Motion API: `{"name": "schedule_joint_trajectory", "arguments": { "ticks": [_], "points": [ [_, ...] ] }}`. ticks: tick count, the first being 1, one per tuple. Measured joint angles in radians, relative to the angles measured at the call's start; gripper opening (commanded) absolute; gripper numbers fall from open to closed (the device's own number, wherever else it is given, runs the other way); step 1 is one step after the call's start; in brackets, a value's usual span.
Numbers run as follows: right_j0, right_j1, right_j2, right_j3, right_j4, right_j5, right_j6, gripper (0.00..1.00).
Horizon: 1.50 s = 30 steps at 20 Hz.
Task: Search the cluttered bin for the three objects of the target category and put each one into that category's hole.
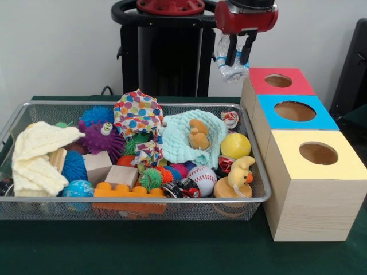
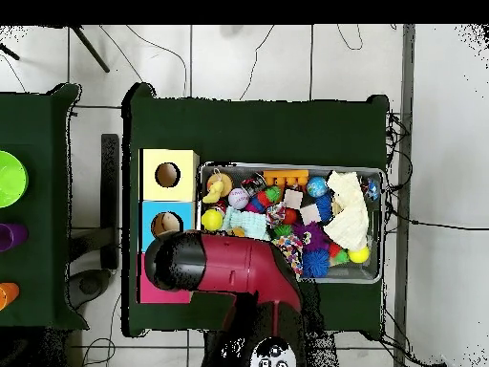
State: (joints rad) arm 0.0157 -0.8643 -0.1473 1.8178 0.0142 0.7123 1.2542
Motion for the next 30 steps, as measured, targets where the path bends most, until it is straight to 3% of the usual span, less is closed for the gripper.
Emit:
{"name": "schedule_joint_trajectory", "arguments": {
  "ticks": [30],
  "points": [
    [0.055,0.0,-0.003,0.0,0.028,0.0,0.134,0.0]
  ]
}}
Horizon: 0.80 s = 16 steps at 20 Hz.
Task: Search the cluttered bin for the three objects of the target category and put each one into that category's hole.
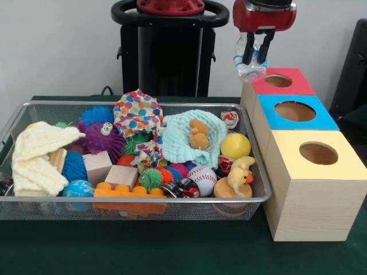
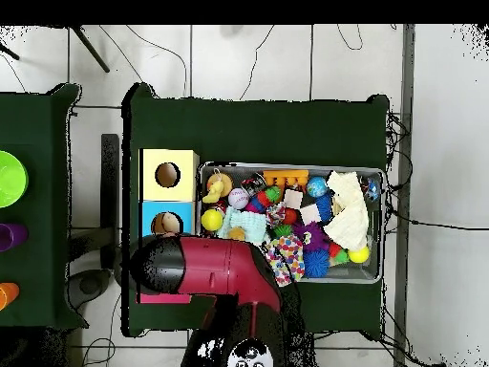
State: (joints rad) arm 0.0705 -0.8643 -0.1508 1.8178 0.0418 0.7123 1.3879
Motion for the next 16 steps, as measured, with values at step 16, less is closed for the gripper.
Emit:
{"name": "schedule_joint_trajectory", "arguments": {
  "ticks": [16],
  "points": [
    [0.026,0.011,0.0,-0.001,0.004,0.0,0.051,0.0]
  ]
}}
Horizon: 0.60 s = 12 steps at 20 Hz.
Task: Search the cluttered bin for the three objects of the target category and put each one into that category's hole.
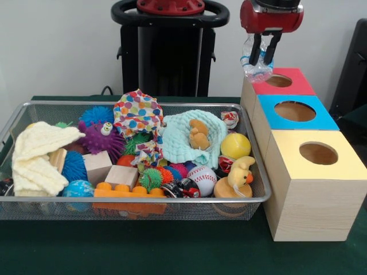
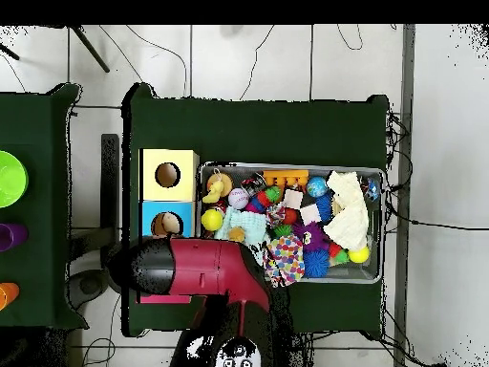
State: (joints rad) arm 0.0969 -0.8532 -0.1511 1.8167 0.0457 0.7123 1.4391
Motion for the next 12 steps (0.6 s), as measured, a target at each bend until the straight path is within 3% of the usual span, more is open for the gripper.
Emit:
{"name": "schedule_joint_trajectory", "arguments": {
  "ticks": [12],
  "points": [
    [0.024,0.037,0.0,0.0,0.01,-0.012,0.058,0.0]
  ]
}}
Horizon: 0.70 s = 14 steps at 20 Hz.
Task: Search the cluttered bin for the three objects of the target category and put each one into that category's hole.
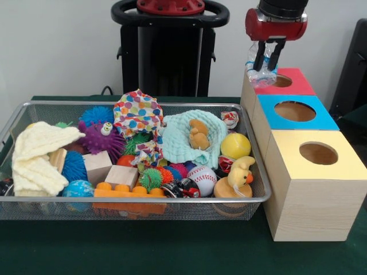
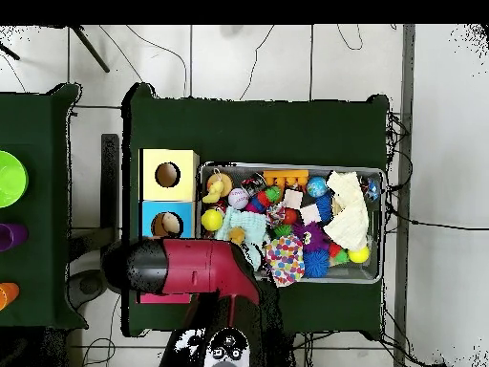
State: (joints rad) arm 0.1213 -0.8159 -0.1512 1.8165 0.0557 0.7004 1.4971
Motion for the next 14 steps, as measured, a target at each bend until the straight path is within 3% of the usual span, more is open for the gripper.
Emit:
{"name": "schedule_joint_trajectory", "arguments": {
  "ticks": [14],
  "points": [
    [0.029,0.004,-0.001,-0.002,0.023,-0.008,0.065,0.0]
  ]
}}
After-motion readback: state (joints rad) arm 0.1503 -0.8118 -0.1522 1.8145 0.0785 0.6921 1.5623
